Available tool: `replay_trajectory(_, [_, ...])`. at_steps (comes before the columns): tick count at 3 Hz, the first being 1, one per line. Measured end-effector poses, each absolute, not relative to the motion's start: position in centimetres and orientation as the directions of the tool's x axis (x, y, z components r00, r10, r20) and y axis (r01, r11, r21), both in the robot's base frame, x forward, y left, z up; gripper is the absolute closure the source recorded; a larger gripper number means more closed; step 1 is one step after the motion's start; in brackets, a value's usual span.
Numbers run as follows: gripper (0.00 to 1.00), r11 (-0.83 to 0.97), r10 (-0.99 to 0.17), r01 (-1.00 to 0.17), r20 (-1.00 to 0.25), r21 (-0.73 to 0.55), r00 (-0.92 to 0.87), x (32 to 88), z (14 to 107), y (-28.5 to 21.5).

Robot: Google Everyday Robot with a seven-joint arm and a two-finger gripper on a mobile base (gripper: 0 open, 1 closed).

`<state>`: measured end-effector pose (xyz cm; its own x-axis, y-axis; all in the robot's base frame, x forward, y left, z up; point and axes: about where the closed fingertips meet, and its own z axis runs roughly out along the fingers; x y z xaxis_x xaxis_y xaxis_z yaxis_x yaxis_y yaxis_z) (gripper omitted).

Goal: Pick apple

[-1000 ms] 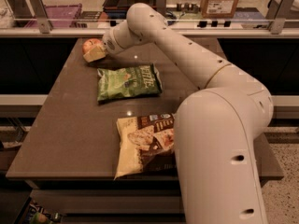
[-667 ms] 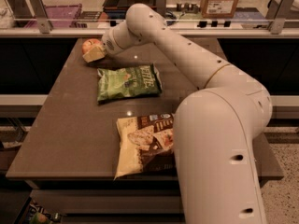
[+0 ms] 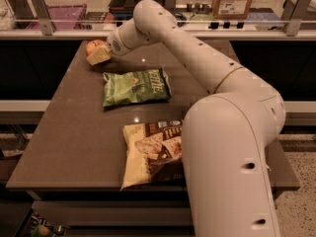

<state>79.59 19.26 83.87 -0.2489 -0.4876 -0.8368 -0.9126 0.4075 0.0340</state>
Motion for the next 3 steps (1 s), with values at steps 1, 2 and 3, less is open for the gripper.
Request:
replay_trajectory(1, [1.0,0.391,-0.495,-0.92,-0.84,0.013,-0.222,78.9,85.7,19.1])
replay_trajectory(2, [1.0,0.37,-0.492,-0.929,-0.849,-0.006,-0.191,78.4,87.6,18.7])
replay_trajectory(3, [1.0,0.347,-0.486,-0.937,-0.861,-0.033,-0.15,77.7,89.9,18.1])
